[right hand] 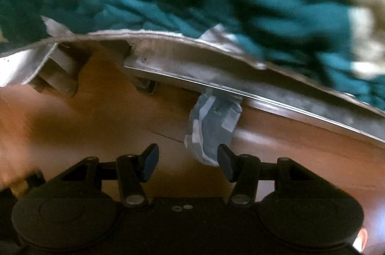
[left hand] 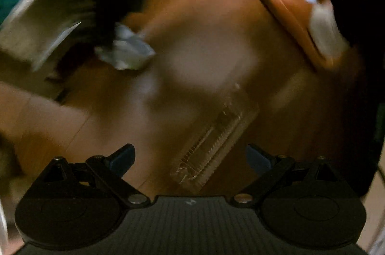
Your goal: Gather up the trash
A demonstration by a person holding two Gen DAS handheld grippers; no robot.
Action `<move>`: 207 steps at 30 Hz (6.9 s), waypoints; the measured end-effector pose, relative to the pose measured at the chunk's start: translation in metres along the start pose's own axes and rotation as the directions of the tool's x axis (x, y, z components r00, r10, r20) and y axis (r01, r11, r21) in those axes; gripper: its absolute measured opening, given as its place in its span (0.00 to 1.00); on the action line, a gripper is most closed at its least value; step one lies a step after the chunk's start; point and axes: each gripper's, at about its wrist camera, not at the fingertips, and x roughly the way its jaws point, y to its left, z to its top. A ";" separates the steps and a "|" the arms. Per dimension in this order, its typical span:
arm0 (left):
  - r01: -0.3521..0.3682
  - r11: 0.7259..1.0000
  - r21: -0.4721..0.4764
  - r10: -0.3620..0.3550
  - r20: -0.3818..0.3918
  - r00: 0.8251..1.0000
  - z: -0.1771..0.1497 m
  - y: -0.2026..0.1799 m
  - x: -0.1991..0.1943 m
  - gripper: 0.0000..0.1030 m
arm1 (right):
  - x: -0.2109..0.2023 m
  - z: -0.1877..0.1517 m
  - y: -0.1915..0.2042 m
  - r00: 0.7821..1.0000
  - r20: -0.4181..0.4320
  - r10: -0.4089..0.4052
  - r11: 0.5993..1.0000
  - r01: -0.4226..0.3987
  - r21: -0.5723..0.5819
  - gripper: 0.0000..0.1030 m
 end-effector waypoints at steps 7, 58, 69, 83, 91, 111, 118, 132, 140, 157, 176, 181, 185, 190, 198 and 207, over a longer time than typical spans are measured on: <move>-0.035 0.987 0.155 0.037 -0.012 0.999 -0.010 -0.021 0.048 0.96 | 0.043 0.010 0.001 0.998 -0.002 -0.069 0.998 0.069 -0.002 0.52; -0.108 0.992 0.068 0.106 0.032 0.994 -0.022 0.009 -0.067 0.39 | -0.089 -0.019 0.029 1.000 0.005 -0.004 0.995 0.005 -0.097 0.06; -0.256 0.965 0.054 0.244 0.166 0.956 0.003 -0.040 -0.192 0.39 | -0.256 -0.027 0.036 0.965 0.258 0.039 0.989 0.000 -0.150 0.06; -0.256 0.913 -0.317 0.344 0.264 0.901 -0.002 -0.090 -0.306 0.39 | -0.428 -0.079 0.021 0.855 0.518 0.027 0.992 0.039 -0.116 0.06; -0.233 0.837 -0.496 0.449 0.377 0.810 0.007 -0.089 -0.394 0.40 | -0.479 -0.089 0.022 0.786 0.617 0.047 0.992 0.039 -0.124 0.06; -0.172 0.724 -0.668 0.626 0.533 0.569 0.111 -0.038 -0.551 0.42 | -0.571 -0.005 0.014 0.611 0.791 0.033 0.991 0.085 -0.107 0.06; -0.149 0.704 -0.695 0.640 0.529 0.557 0.147 -0.007 -0.575 0.43 | -0.574 0.043 0.011 0.592 0.805 0.019 0.990 0.099 -0.096 0.06; -0.177 0.684 -0.707 0.638 0.463 0.615 0.207 0.064 -0.548 0.43 | -0.517 0.104 -0.001 0.690 0.724 -0.005 0.986 0.124 -0.111 0.07; -0.176 0.690 -0.702 0.594 0.411 0.691 0.222 0.095 -0.508 0.43 | -0.486 0.122 -0.007 0.747 0.665 -0.006 0.985 0.118 -0.124 0.08; -0.088 0.675 -0.733 0.531 0.399 0.747 0.214 0.107 -0.489 0.69 | -0.482 0.120 -0.011 0.761 0.649 -0.008 0.996 0.065 -0.063 0.36; -0.087 0.709 -0.700 0.593 0.526 0.609 0.149 0.026 -0.548 0.80 | -0.549 0.059 -0.008 0.674 0.739 -0.002 0.999 0.035 -0.029 0.53; -0.094 0.709 -0.699 0.616 0.548 0.566 0.129 0.000 -0.555 0.82 | -0.566 0.038 -0.004 0.632 0.775 0.005 0.999 0.038 -0.038 0.53; -0.072 0.710 -0.701 0.616 0.567 0.547 0.114 -0.017 -0.559 0.89 | -0.576 0.023 0.001 0.612 0.791 0.013 0.998 0.037 -0.045 0.53; -0.060 0.699 -0.712 0.640 0.586 0.497 0.094 -0.036 -0.564 0.97 | -0.583 0.008 0.007 0.605 0.796 0.031 0.998 0.023 -0.057 0.54; -0.087 0.698 -0.711 0.658 0.589 0.470 0.074 -0.062 -0.572 0.97 | -0.592 -0.014 0.023 0.589 0.806 0.055 0.996 0.021 -0.083 0.54; -0.099 0.707 -0.701 0.661 0.603 0.447 0.061 -0.083 -0.577 0.97 | -0.599 -0.028 0.031 0.581 0.811 0.066 0.995 0.022 -0.096 0.54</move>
